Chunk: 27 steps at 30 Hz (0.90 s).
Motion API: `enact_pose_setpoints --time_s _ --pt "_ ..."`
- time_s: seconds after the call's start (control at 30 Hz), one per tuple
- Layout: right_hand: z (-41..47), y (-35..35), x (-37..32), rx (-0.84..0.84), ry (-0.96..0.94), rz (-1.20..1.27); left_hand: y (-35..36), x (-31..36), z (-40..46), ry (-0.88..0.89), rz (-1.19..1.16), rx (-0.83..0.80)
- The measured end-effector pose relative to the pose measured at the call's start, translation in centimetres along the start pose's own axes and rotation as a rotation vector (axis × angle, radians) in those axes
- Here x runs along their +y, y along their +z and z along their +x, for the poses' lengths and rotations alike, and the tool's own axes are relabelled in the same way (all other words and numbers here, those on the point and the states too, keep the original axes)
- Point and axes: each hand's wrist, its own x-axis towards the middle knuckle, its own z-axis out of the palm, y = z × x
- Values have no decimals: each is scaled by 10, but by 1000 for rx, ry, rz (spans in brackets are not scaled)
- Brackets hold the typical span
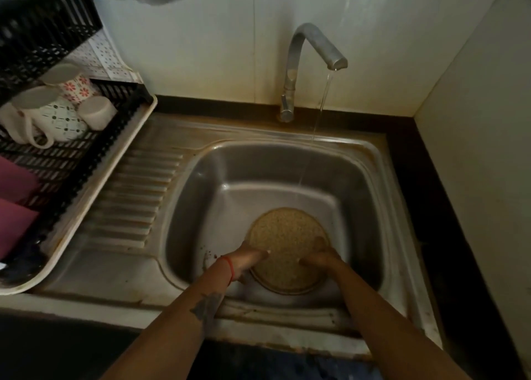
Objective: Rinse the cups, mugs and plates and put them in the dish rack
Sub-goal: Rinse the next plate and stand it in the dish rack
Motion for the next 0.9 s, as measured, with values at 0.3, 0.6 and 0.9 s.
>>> enact_pose_setpoints --time_s 0.3,0.6,0.9 --pt "-7 -11 -5 360 62 558 -6 3 13 -26 -189 29" --pt "-63 -28 -59 297 -181 572 -2 10 -14 123 -65 54" --pt "-158 -35 -111 699 -1020 -260 -16 74 -96 451 -874 -200"
